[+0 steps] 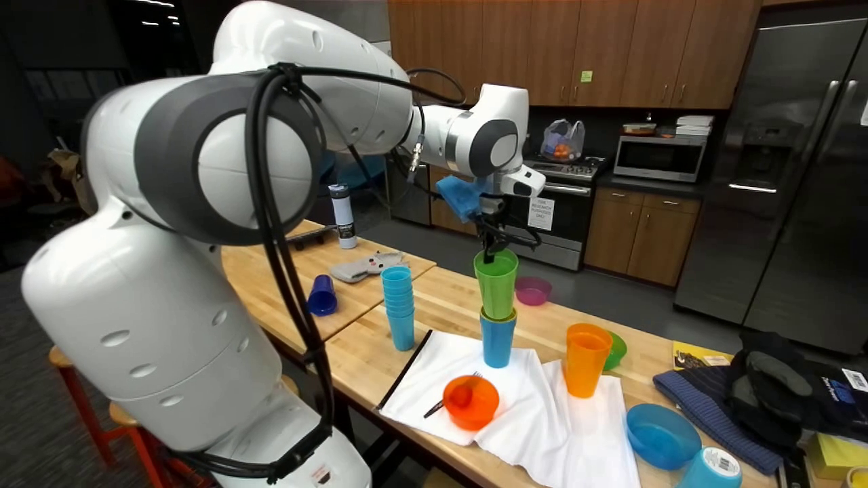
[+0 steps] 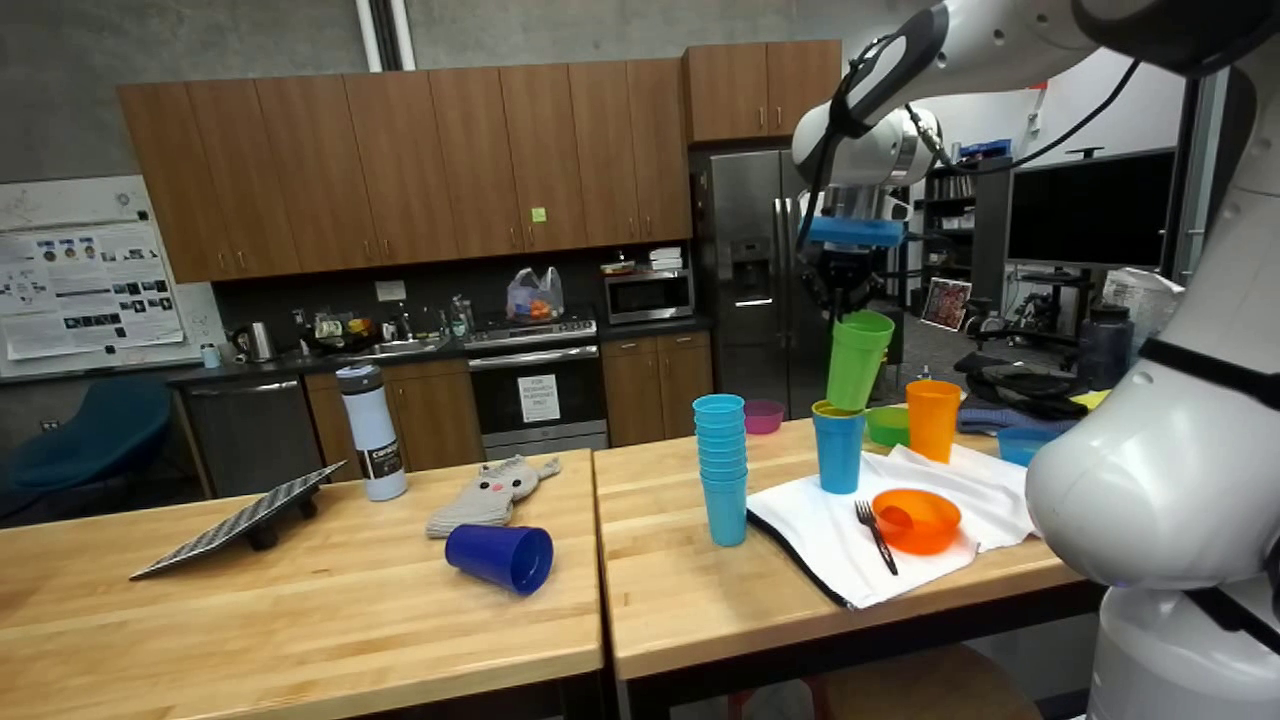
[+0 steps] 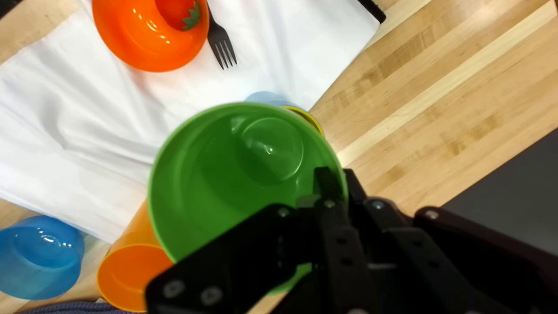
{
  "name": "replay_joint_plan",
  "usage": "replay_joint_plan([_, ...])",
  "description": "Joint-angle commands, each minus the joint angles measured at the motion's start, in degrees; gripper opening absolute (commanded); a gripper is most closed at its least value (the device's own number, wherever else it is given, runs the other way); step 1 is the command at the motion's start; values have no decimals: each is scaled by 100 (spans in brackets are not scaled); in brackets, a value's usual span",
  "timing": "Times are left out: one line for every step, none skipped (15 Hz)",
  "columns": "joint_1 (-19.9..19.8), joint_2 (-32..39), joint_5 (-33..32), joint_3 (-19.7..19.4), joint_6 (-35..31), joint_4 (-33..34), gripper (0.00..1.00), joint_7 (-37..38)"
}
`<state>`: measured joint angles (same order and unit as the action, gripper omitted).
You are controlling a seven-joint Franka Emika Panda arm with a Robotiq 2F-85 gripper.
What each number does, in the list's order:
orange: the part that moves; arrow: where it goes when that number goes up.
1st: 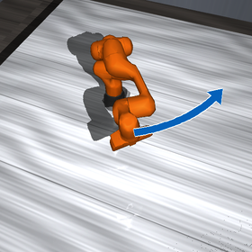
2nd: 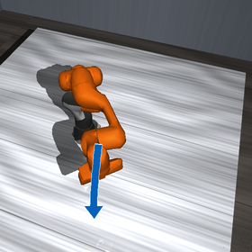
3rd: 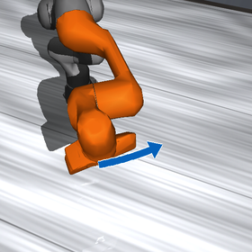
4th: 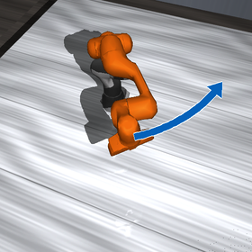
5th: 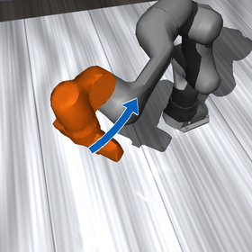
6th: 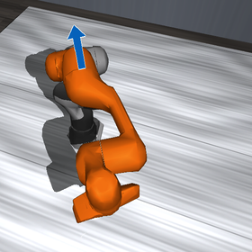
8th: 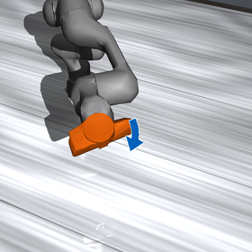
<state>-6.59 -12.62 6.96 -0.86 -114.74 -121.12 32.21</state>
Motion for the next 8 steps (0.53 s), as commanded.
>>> replay_joint_plan([6,170,19,-37,32,219,2,75])
replay_joint_plan([8,190,14,-38,33,223,2,86])
replay_joint_plan([6,228,14,-52,54,253,2,61])
replay_joint_plan([10,243,12,-51,39,245,2,78])
replay_joint_plan([16,252,25,-50,32,235,2,98])
replay_joint_plan([17,310,56,-66,23,281,2,69])
replay_joint_plan([27,332,49,-58,11,286,2,75])
replay_joint_plan([44,326,61,-40,-31,249,2,114])
